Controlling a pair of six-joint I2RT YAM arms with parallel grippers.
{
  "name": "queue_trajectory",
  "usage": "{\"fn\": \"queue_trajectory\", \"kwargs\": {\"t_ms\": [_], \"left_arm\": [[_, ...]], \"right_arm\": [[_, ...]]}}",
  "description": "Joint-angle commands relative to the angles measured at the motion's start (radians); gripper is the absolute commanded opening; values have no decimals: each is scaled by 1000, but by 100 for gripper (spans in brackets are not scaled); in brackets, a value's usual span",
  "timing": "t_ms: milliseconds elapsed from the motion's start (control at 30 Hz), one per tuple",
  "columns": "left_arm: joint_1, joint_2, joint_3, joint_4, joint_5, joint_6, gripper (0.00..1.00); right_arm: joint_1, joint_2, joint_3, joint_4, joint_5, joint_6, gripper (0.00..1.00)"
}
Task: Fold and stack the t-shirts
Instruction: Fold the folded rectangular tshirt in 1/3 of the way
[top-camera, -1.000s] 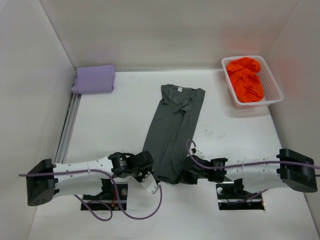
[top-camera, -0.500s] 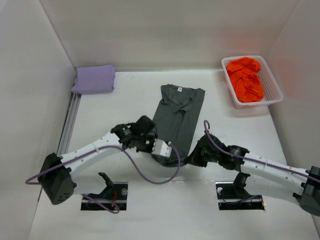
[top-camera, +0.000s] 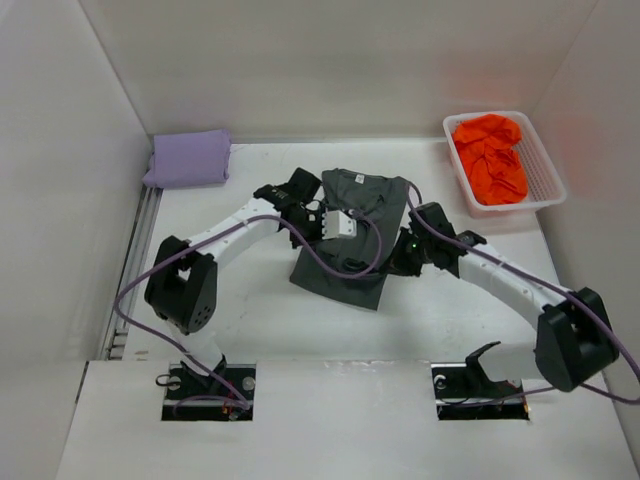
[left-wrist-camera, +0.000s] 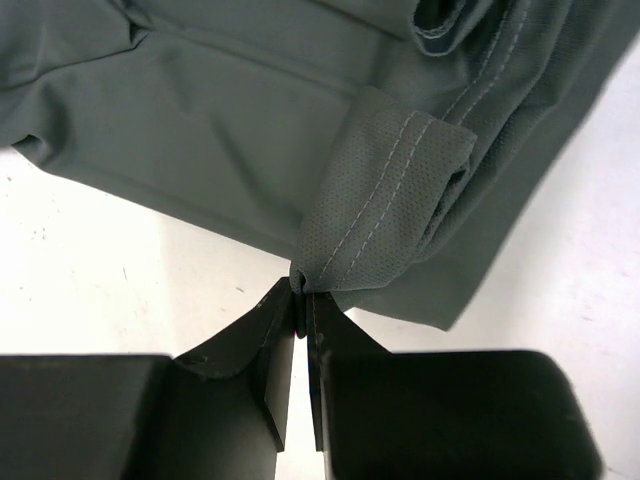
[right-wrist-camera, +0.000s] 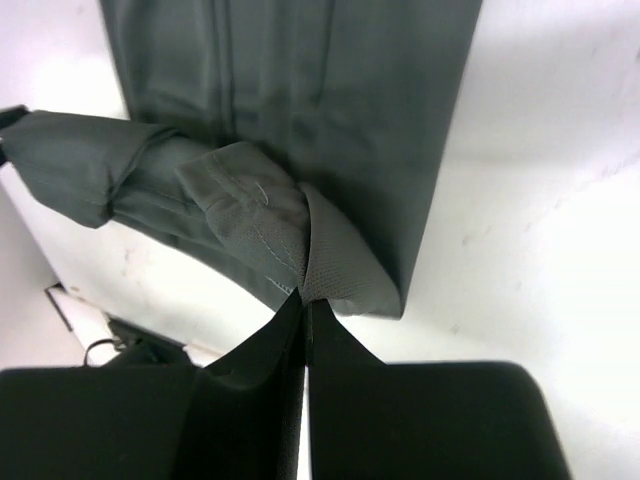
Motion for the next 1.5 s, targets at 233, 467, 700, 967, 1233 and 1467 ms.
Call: {"fn": "queue_trajectory", "kwargs": {"t_ms": [233,467,700,967,1233,1467], "left_arm": [[60,211,235,59,-9,-104,7],[83,309,292,87,-28,-135,13],[110,390,392,147,-110,-179,24],[185,355,518,138,-154,-268,41],[161,-30,-52,81,-15,-54,52],[11,-170,-399,292,-61,23,57]], "right_arm": [[-125,255,197,63,-126,-165,4],[-173,410,300,77,-137,-187,11],[-262,487,398,96,-117,-196,29],[-312,467,450,97,-94,-240,39],[-184,192,113,112,-48,-152,56],[-64,186,-80,315,-43,46,61]]}}
